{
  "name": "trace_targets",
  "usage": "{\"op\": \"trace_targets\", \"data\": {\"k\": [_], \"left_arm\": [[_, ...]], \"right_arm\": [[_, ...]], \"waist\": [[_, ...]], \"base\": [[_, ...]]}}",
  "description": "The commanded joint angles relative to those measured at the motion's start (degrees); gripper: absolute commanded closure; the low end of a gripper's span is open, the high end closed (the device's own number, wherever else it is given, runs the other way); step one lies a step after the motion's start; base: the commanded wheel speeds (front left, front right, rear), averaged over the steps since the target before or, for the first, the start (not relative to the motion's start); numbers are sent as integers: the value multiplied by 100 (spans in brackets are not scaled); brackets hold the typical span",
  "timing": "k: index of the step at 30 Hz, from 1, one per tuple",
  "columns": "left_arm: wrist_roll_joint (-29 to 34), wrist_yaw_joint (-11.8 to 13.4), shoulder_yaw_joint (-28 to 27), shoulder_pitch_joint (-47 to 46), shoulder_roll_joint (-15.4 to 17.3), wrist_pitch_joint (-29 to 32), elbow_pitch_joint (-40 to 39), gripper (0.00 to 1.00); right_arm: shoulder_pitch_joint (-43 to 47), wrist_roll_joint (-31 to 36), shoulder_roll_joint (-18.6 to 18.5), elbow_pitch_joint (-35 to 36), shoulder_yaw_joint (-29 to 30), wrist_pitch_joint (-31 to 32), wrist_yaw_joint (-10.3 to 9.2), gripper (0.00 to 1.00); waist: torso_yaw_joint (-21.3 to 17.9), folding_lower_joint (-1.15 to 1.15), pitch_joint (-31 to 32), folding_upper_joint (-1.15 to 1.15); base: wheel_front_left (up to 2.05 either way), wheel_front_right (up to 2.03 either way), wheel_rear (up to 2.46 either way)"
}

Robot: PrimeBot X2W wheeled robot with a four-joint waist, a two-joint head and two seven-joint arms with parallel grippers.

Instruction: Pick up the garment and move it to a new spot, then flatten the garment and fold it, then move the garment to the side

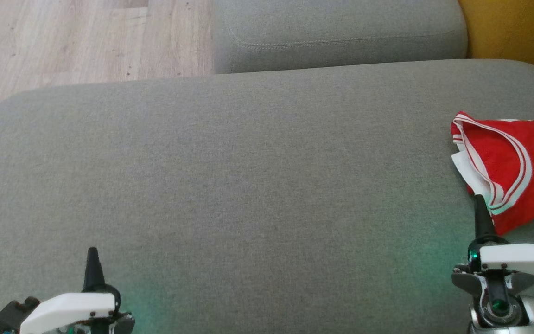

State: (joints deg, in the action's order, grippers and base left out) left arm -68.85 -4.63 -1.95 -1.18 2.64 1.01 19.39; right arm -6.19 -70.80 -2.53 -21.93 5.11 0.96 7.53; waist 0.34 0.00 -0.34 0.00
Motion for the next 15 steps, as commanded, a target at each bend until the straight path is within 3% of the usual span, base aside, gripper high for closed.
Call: {"op": "trace_targets", "data": {"k": [1,15], "left_arm": [[-163,-53,-194,-340,22,31,-226,100],[-1147,-159,-314,-413,23,267,-365,100]], "right_arm": [[-90,-166,-28,263,-57,41,-3,100],[-48,-1061,-31,503,33,274,-4,100]], "waist": [[-1,0,1,0],[-16,0,8,0]], "base": [[0,0,0],[0,0,0]]}}
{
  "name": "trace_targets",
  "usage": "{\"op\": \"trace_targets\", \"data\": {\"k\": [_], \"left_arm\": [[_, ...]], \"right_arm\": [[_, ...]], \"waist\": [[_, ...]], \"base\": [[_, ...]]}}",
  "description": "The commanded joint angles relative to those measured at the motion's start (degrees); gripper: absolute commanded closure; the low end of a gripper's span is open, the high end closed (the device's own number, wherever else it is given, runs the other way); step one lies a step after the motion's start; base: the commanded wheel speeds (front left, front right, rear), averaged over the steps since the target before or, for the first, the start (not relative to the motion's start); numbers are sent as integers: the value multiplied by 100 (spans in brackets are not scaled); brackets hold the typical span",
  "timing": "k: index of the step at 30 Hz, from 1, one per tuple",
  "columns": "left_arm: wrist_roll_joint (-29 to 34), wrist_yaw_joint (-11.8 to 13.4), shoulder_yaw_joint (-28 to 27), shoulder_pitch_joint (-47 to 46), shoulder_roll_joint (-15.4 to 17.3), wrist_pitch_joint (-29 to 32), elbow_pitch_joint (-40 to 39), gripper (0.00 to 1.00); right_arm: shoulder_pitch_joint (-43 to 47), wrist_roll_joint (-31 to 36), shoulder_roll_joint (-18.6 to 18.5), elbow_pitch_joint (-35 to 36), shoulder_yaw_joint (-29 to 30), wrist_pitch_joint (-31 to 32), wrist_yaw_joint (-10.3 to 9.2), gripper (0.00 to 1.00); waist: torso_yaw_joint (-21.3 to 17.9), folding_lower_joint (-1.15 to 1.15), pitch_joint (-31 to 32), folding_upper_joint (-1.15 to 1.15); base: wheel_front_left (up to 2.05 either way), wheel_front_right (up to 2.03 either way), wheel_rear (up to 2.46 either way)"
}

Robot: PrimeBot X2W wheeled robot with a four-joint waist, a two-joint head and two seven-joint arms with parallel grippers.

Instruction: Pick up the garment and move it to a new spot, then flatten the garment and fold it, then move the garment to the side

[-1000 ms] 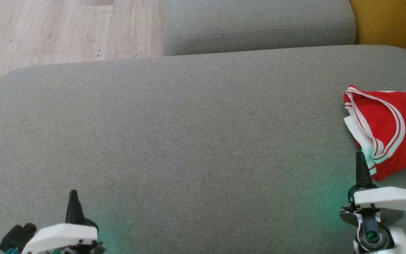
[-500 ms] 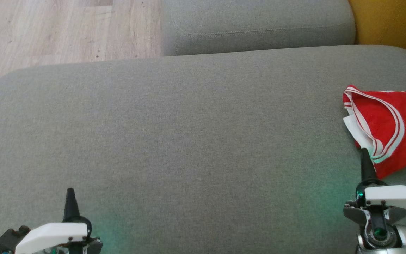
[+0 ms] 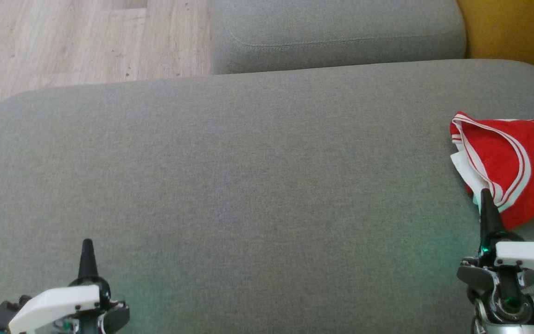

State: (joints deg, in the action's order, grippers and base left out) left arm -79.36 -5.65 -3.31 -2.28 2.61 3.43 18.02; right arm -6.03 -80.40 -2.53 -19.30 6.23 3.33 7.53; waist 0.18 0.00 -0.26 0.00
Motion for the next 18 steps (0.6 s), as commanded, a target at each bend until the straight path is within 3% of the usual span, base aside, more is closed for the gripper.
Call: {"op": "trace_targets", "data": {"k": [1,18], "left_arm": [[-166,-64,-187,-309,26,41,-239,100],[-1279,-183,-323,-392,27,307,-395,100]], "right_arm": [[-61,-165,-31,256,-72,53,-4,100],[-15,-1176,-34,527,29,316,-4,100]], "waist": [[-1,0,0,0],[-18,0,8,0]], "base": [[0,0,0],[0,0,0]]}}
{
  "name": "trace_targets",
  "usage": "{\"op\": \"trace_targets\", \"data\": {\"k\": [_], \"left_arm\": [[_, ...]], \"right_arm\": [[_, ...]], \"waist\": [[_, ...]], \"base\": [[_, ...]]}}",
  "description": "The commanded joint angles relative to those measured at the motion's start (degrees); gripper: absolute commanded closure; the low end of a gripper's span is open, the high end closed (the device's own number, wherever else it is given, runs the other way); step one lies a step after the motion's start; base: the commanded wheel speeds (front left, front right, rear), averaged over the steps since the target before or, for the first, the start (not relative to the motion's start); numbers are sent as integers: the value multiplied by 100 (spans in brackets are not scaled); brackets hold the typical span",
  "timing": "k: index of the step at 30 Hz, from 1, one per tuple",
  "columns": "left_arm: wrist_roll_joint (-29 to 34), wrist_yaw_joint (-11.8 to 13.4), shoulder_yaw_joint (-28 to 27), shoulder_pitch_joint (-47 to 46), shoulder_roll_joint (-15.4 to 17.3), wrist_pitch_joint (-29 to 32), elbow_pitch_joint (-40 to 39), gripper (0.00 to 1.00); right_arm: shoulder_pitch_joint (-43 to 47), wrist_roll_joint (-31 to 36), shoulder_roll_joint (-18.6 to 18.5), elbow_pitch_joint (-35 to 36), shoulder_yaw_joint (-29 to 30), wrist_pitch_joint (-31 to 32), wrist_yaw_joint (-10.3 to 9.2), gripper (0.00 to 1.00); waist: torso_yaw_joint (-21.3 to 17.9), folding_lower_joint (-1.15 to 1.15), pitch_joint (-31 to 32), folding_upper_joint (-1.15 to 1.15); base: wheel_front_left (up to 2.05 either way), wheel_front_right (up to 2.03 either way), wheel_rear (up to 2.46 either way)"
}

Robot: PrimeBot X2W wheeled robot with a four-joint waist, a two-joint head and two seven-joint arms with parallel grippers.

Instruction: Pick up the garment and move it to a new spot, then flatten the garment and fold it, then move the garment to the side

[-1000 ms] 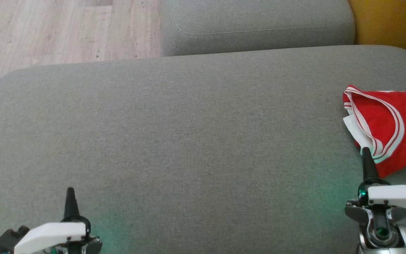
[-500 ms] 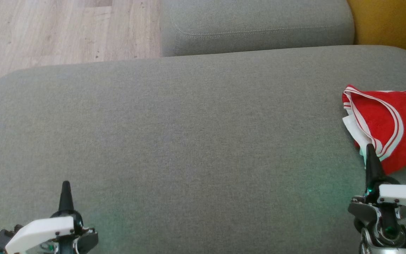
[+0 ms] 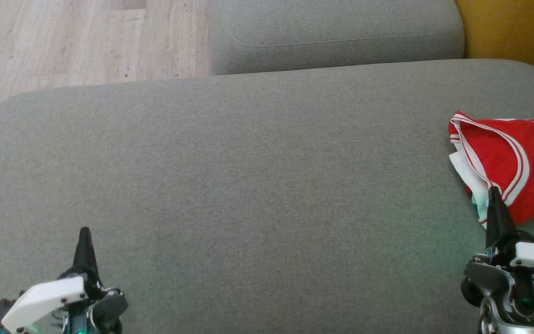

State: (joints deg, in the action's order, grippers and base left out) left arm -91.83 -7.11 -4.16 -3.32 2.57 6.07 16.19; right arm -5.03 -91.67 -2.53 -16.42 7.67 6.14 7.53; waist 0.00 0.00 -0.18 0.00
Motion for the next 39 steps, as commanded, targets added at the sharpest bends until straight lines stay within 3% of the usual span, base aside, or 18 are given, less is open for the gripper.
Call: {"op": "trace_targets", "data": {"k": [1,39], "left_arm": [[-32,-37,-238,-288,31,43,-212,100],[-33,-37,-237,-287,31,42,-213,100]], "right_arm": [[-116,-50,-34,239,-115,35,-4,100],[-116,-50,-34,239,-116,35,-4,100]], "waist": [[0,0,0,0],[0,0,0,0]], "base": [[0,0,0],[0,0,0]]}}
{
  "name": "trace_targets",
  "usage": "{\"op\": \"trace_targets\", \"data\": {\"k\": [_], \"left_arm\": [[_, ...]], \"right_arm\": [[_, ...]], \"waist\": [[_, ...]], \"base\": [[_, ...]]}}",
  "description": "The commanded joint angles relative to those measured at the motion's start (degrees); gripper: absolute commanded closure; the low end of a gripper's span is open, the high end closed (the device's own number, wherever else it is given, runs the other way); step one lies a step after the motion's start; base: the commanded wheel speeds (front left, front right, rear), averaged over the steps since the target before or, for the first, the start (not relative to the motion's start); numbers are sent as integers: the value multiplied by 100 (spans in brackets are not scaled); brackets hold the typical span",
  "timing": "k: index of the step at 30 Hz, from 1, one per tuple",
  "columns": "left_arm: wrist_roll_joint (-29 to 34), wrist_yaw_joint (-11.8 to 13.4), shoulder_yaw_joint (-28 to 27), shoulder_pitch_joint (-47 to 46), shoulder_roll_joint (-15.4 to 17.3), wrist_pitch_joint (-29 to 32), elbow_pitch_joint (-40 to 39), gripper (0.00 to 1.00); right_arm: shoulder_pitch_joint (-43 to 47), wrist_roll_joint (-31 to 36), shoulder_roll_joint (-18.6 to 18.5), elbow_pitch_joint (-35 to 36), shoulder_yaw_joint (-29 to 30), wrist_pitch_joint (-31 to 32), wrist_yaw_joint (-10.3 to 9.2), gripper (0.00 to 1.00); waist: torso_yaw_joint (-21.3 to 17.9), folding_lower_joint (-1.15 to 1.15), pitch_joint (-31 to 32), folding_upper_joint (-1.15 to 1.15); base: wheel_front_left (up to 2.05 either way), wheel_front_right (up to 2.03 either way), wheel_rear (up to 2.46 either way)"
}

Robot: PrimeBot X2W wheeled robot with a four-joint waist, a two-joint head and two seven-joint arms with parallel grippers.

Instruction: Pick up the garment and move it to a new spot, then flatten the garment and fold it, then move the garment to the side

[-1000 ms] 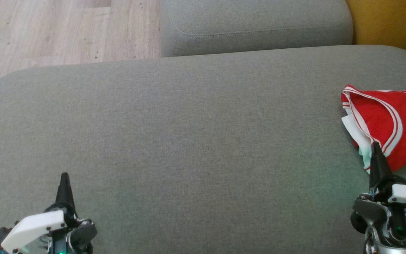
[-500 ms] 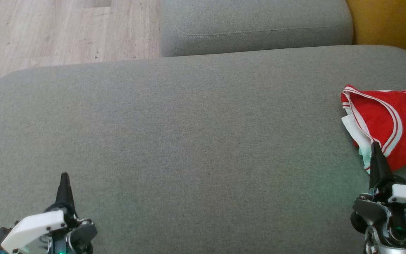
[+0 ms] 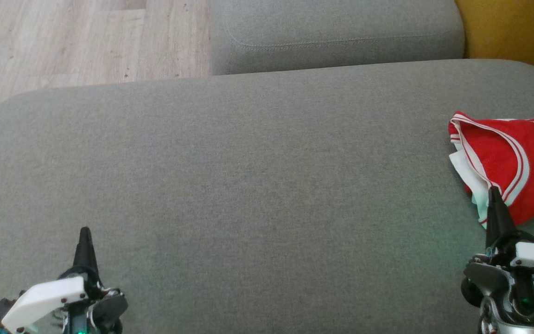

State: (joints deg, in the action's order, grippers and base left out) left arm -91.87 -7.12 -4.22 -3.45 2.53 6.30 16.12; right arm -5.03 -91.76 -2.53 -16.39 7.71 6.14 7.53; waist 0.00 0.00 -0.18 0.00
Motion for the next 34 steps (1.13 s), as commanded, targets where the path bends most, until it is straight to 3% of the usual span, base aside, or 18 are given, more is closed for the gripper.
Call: {"op": "trace_targets", "data": {"k": [1,34], "left_arm": [[-29,-36,-230,-274,34,19,-207,100],[-29,-36,-230,-274,34,19,-207,100]], "right_arm": [[-116,-40,-34,236,-119,35,-4,100],[-115,-41,-34,236,-119,35,-4,100]], "waist": [[0,0,0,0],[0,0,0,0]], "base": [[0,0,0],[0,0,0]]}}
